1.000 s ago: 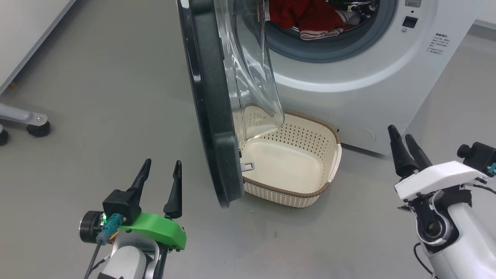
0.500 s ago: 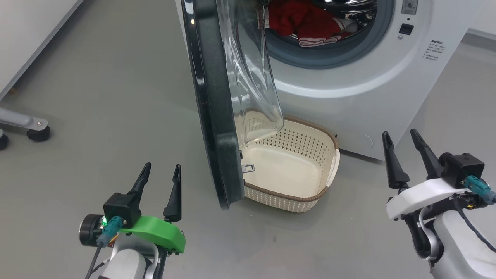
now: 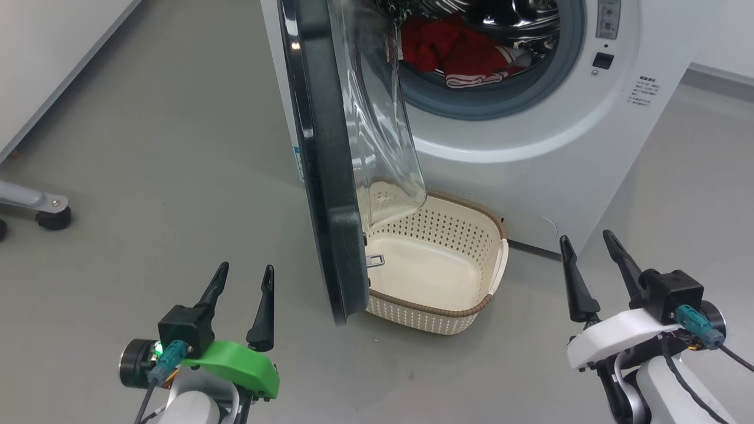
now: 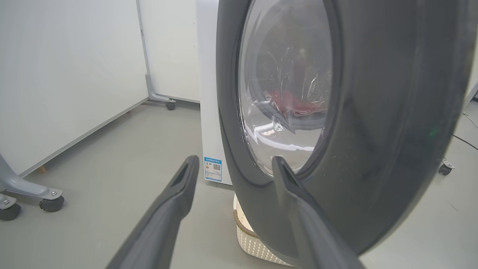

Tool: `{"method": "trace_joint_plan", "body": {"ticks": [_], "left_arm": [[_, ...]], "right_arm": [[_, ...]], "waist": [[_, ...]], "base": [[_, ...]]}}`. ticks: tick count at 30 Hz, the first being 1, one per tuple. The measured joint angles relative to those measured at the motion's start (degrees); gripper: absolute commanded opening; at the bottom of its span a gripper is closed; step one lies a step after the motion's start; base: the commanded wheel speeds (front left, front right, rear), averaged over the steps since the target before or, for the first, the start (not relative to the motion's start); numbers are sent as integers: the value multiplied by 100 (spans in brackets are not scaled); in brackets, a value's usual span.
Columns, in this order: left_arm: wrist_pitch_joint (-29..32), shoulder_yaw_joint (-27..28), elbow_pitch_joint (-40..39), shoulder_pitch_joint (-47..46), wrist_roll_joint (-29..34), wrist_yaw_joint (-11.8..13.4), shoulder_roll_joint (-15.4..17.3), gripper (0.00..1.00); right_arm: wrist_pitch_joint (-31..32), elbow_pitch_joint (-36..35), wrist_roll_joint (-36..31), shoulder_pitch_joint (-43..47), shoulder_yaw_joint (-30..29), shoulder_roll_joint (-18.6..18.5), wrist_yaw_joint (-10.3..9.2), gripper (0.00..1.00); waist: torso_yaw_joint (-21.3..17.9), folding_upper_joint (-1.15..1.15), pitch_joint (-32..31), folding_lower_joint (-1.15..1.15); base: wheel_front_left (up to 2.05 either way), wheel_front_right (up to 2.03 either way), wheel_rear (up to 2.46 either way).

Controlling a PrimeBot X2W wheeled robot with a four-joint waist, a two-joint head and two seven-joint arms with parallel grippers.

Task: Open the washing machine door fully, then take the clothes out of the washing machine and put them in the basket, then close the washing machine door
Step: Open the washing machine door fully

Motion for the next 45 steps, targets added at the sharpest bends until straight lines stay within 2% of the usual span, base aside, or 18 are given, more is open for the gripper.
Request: {"method": "trace_joint_plan", "body": {"ticks": [16,26,27,28,29,30,45], "left_arm": [[52,-10,-1,107,0,0,36,100],[105,-37,-12,116,-4,0,37,100],[109,-42,-12,116,-4,0,37,64],[109,-46,-12,117,-4,0,37,42],[110,-53,-12,117,-4,0,37,7],[110,-53,-12,117,-4,0,37,0],[108,-9,-299,118,-5,0,38,0]], "right_arm": [[0,-130,-339,374,-256,355,-46,100],[0,-177,-538,404,-393,456,12,100],[0,-178,-565,411,-405,461,12,100],[0,-178,-576,417,-419,471,12,100],[0,-181,-592,427,-426,480,13,100],[0,-181,-592,427,-426,480,13,100],[0,-180,-821,490,-578,619,191,100]], "waist": [[-3,0,-74,0],[5,0,-70,0],[6,0,-68,0],[7,0,-68,0],[8,0,-67,0],[8,0,-67,0],[53,0,-49,0]], "base": [[0,0,0],[0,0,0],[0,0,0],[0,0,0],[0,0,0],[0,0,0],[0,0,0]]}}
